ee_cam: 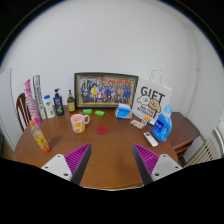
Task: Pour water
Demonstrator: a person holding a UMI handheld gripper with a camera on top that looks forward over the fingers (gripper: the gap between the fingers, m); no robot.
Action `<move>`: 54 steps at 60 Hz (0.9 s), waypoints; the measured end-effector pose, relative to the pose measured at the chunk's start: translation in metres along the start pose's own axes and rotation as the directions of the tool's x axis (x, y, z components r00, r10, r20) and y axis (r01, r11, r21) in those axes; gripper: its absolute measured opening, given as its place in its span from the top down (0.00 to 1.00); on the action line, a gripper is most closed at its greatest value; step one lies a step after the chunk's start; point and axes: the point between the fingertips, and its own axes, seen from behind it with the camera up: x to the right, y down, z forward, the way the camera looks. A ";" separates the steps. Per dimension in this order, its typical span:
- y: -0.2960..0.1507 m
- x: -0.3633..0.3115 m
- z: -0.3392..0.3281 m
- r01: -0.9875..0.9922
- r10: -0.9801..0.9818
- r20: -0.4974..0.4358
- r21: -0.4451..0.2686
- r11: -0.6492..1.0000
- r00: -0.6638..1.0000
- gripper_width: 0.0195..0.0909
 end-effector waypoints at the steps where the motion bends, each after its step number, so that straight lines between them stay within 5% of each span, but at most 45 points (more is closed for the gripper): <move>1: 0.001 -0.001 0.000 0.001 -0.001 0.001 -0.003 1.000 1.000 0.08; 16: 0.027 -0.051 0.009 0.038 -0.036 0.053 -0.050 0.998 0.998 0.07; 31: 0.066 -0.180 0.008 0.101 -0.085 0.201 -0.069 0.992 0.976 0.07; 42: 0.080 -0.295 0.025 0.114 -0.097 0.282 -0.044 0.992 0.955 0.08; 54: 0.071 -0.375 0.084 0.046 -0.050 0.260 0.021 0.999 0.964 0.07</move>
